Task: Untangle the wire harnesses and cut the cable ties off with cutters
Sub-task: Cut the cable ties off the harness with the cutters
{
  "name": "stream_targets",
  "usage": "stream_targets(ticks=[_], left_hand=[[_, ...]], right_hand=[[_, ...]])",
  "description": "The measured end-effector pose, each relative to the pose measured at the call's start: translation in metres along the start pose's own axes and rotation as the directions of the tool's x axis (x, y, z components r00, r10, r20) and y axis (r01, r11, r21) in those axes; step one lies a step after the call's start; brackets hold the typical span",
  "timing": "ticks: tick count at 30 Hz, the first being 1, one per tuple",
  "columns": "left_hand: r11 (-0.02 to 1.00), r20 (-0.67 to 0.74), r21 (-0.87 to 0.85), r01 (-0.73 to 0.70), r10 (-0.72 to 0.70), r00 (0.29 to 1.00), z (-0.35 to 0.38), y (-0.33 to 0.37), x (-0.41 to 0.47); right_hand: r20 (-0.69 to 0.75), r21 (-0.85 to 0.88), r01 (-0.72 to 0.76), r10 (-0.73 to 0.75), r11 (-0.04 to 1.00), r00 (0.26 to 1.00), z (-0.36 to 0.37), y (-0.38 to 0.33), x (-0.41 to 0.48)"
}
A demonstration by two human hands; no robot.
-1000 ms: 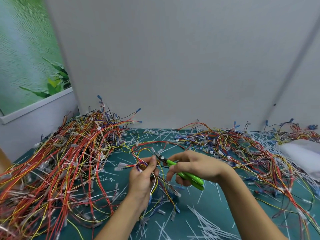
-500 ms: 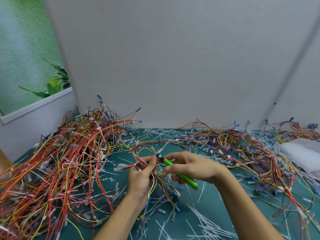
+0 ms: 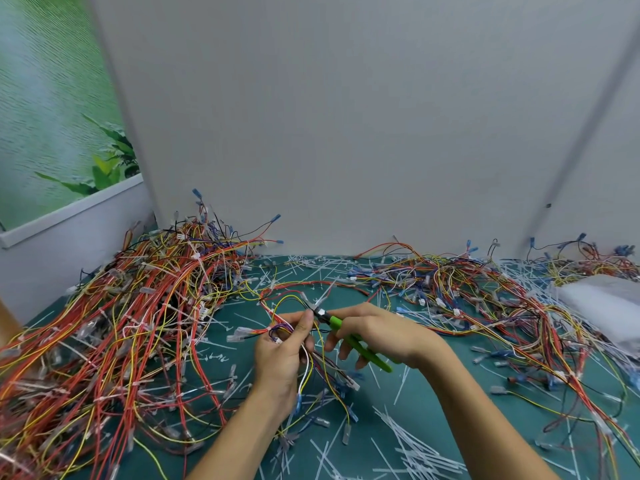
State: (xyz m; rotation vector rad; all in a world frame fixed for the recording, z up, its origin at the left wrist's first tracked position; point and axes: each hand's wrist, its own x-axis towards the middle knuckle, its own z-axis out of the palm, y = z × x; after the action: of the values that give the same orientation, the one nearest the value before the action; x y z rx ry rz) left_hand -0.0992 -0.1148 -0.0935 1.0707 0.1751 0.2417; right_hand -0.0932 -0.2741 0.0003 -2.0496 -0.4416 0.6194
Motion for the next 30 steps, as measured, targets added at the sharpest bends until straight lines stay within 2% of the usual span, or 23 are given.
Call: stream_targets(ticks=[3,6,12,20,25,30], left_hand=[[1.0,-0.027,-0.007,-0.003,0.003,1.0,0.001,0.001,0.0],[1.0,-0.025,-0.021,-0.012,0.012,1.0,0.0,0.002,-0.001],[0.997,-0.037,-0.068,-0.026,0.024,0.999,0.002,0.003,-0.001],[0.998,-0.026,-0.052,-0.025,0.023,0.999,0.0,0.003,-0.001],[0.999,-0.034,-0.038,-0.032,0.03,0.999,0.0,0.002,0.0],[0.998,-0.053,0.016,-0.069,0.069,0.996,-0.003,-0.002,0.002]], right_hand=[[-0.051,-0.172,0.012,-0.022,0.985,0.998,0.007,0.0,0.003],[-0.122,-0.382,0.036,-0.089,0.924,0.989,0.012,0.006,0.007],[-0.213,-0.498,0.045,-0.172,0.866,0.962,0.017,0.012,0.013],[-0.218,-0.531,0.057,-0.202,0.845,0.955,0.014,0.015,0.014],[-0.149,-0.406,0.082,-0.154,0.91,0.977,0.012,0.013,0.012],[-0.138,-0.435,0.076,-0.15,0.897,0.979,0.011,0.011,0.009]])
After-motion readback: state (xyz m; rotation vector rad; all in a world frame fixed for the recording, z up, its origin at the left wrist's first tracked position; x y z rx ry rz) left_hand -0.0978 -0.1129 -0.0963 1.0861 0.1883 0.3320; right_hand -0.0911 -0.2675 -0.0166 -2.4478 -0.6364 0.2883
